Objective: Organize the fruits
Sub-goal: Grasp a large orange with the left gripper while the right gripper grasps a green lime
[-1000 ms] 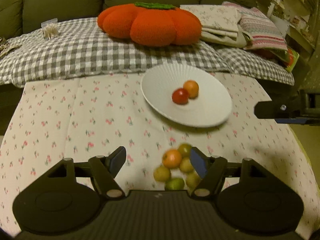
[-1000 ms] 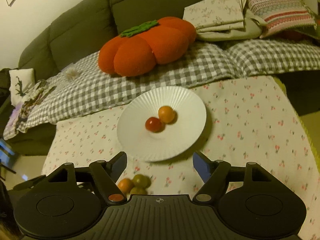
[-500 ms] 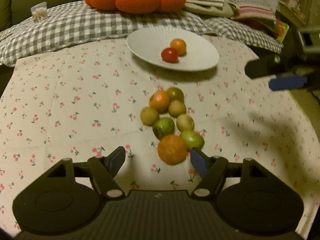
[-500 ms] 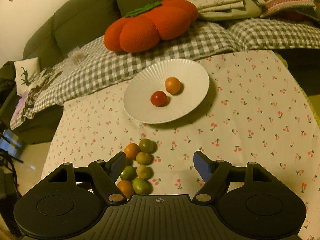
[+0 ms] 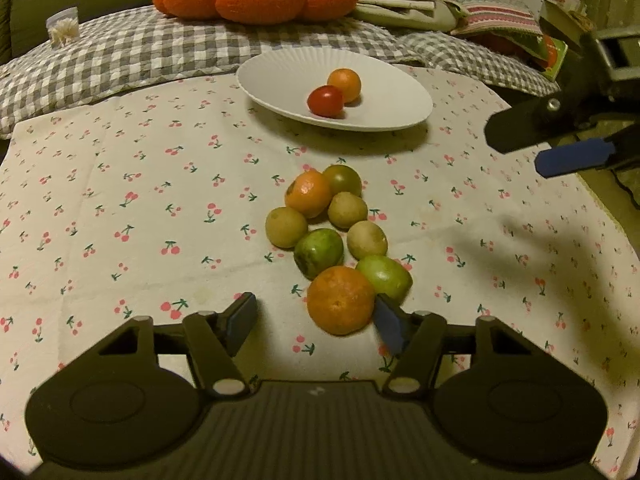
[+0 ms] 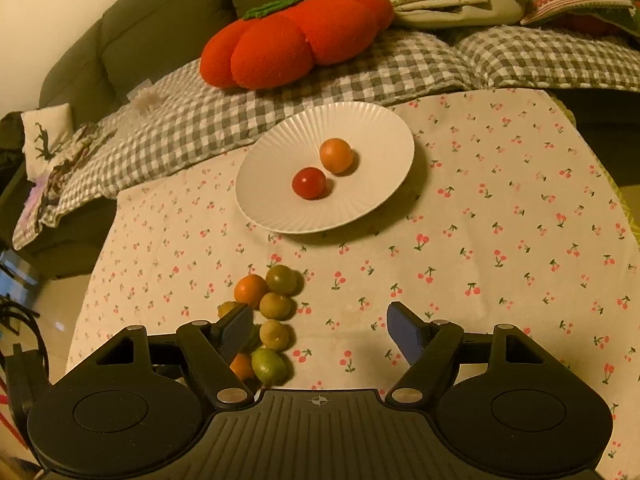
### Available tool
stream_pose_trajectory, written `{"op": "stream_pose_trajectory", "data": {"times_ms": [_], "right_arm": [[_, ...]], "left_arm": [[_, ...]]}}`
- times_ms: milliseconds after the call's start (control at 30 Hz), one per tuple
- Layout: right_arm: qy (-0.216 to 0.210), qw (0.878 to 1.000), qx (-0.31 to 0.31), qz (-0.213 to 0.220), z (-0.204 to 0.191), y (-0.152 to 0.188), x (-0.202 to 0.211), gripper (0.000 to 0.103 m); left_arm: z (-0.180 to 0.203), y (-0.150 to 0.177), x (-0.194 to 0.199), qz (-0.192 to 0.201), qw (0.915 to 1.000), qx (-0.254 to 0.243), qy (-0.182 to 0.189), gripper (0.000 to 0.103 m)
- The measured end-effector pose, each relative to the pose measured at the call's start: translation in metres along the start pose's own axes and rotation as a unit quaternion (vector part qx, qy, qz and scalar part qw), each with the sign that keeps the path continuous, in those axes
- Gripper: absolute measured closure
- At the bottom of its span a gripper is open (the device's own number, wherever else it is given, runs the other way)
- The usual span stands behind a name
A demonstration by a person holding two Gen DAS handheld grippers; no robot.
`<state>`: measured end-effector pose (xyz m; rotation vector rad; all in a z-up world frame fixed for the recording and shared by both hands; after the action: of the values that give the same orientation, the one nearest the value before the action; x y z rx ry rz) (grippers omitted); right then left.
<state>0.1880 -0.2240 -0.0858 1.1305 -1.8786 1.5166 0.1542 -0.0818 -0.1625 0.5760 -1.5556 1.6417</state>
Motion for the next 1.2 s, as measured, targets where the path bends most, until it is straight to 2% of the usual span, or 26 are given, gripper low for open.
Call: {"op": "stream_pose_trajectory", "data": {"times_ms": [100,267,333,467,600,833,1067,1200], "right_arm": [[-0.001,1.000,0.004,-0.003,-0.002,0.001,-0.002,0.028],[-0.001,1.000,0.007,-0.006,-0.003,0.002,-0.004,0.028],[0.000,1.000,0.010,-0.009,-0.004,0.003,-0.007,0.028],[0.004,1.000,0.014,-0.013,-0.003,0.005,-0.012,0.028],[0.004,1.000,0.018,-0.016,-0.003,0.008,-0.017,0.028],[-0.016,0.998,0.032,-0.047,-0.017,0.025,-0.039,0.028],[-0.020,0.996,0.056,-0.069,-0.036,0.040,-0.062,0.029],[-0.020,0.995,0.065,-0.078,-0.042,0.045,-0.073,0.037]], "left_arm": [[0.001,0.000,-0.002,0.002,1.0000,-0.007,0.003,0.042],[0.005,-0.001,-0.001,0.011,0.9996,-0.023,0.012,0.053],[0.008,-0.001,0.000,0.010,0.9992,-0.028,0.026,0.070],[0.011,-0.001,0.001,0.006,0.9992,-0.033,0.022,0.070],[0.002,-0.003,0.007,-0.007,0.9998,-0.005,0.017,0.070],[-0.028,-0.003,0.017,-0.020,0.9989,0.034,-0.026,0.070],[-0.048,-0.005,0.020,-0.021,0.9970,0.061,-0.043,0.070],[-0.053,-0.004,0.021,-0.021,0.9965,0.067,-0.045,0.070]]}}
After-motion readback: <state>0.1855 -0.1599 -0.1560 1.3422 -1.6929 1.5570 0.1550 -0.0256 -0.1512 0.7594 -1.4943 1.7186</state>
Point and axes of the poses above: each gripper's, at about its wrist camera, not at the fingertips, and x roughly against the way its jaws point, z to its right, y to its underside, the point moved 8 cm from there along -x, roughly the way its jaws point, and after that the axes turned 3 degrees about x, right-handed, at the moved point
